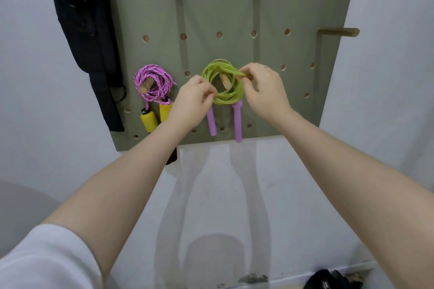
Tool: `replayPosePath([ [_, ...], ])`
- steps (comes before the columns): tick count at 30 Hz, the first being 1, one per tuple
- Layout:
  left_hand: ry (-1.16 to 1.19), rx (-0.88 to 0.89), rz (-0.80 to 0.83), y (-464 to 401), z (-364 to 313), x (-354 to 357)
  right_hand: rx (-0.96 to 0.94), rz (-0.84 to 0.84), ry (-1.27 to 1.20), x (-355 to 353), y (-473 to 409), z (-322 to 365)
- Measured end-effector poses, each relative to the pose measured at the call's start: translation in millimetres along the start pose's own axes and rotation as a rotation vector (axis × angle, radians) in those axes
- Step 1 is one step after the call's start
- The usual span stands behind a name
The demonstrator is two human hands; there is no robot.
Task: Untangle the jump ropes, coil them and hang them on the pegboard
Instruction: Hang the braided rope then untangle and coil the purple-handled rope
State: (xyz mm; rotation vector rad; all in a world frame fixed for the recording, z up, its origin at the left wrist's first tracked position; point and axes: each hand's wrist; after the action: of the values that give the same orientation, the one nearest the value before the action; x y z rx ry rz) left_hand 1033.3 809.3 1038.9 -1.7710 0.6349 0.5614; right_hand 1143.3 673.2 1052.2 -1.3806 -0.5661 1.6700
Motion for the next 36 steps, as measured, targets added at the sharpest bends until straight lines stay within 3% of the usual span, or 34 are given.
replayPosePath([
  [3, 0.479, -0.268, -0.031, -8, 0, -2, -0.264, 0.09, 0.183, 15, 12, 5],
  [5, 0.744, -0.414, -0.068, -15, 1, -6, -0.318, 0.091, 0.338, 23, 12, 6],
  [7, 0.655, -0.42, 0.029, -23, 5, -6, -0.371, -0.004, 0.495, 29, 11, 3],
  [9, 0.388, -0.343, 0.139, -27, 9, -1, -0.432, -0.129, 0.619, 36, 9, -4],
  [12, 0.302, -0.305, 0.142, -35, 14, 9, -0.488, -0.144, 0.658, 39, 15, -15],
  [14, 0.163, -0.279, 0.122, -40, 15, 13, -0.365, -0.15, 0.516, 35, 16, -17],
  [17, -0.205, -0.174, 0.1, -44, 18, 16, 0.035, -0.156, 0.144, 27, 7, -15],
  [21, -0.379, -0.083, 0.054, -45, 21, 24, 0.375, 0.163, -0.131, 27, -12, -21],
  [23, -0.279, -0.11, 0.08, -46, 22, 30, 0.492, 0.239, -0.297, 32, -20, -24],
  [26, 0.161, -0.208, 0.074, -44, 22, 41, 0.564, 0.17, -0.41, 35, -32, -24],
  [28, 0.482, -0.348, 0.05, -43, 17, 43, 0.557, 0.121, -0.397, 37, -38, -23],
  [32, 1.011, -0.537, 0.163, -38, 12, 42, 0.458, 0.1, -0.366, 39, -39, -21],
  [36, 1.021, -0.411, 0.086, -19, 7, 31, 0.461, 0.253, -0.793, 24, -20, -9],
])
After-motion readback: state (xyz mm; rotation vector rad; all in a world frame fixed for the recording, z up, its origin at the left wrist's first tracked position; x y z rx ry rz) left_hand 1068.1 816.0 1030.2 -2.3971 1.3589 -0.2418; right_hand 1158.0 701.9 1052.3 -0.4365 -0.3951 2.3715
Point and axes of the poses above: each hand's wrist, its own y-axis away from the middle knuckle, its own x-axis out of the palm, z = x × y, and after that the axes turned 4 degrees about z, right-handed
